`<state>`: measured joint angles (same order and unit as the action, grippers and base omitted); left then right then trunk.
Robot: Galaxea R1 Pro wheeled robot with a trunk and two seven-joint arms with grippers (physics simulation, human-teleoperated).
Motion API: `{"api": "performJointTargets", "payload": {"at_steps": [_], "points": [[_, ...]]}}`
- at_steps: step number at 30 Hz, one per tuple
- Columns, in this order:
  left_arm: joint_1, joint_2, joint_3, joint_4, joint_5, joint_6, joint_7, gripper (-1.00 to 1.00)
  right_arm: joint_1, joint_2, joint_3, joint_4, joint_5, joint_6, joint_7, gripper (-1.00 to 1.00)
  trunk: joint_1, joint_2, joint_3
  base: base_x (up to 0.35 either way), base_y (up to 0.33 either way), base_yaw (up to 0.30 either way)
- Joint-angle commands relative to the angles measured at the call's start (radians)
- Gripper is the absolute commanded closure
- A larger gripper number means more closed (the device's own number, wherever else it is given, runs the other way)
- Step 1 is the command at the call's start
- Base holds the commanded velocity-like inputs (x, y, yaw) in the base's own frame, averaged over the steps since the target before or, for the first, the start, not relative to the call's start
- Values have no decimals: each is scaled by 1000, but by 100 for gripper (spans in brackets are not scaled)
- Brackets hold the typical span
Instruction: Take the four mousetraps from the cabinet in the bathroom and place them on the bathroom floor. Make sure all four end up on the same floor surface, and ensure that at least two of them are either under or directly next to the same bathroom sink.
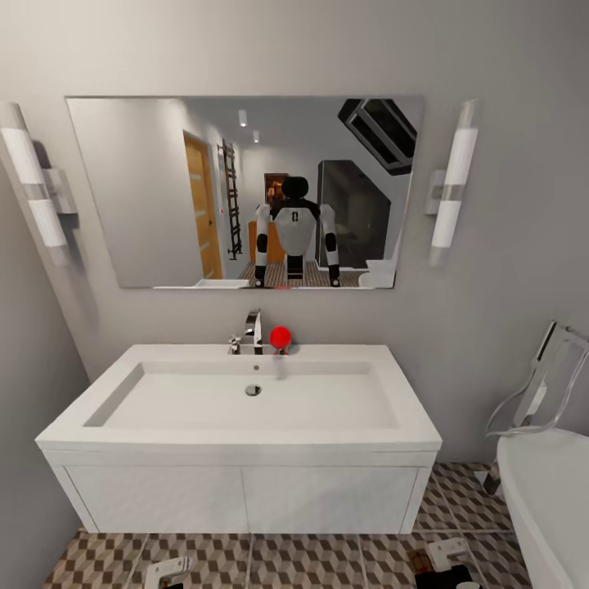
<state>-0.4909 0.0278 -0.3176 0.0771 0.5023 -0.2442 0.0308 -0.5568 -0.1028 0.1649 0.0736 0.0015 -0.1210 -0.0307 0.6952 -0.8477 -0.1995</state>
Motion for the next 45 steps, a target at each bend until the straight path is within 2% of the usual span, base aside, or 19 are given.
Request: {"api": "performJointTargets", "payload": {"at_steps": [1,45], "points": [[0,0,0,0,-4,0,3,100,0,0,0,0,0,0,0,100,4,-7,-3,0,0,0],[0,0,0,0,-4,0,3,100,0,0,1,0,0,1,0,100,173,-315,-141,0,0,0]]}}
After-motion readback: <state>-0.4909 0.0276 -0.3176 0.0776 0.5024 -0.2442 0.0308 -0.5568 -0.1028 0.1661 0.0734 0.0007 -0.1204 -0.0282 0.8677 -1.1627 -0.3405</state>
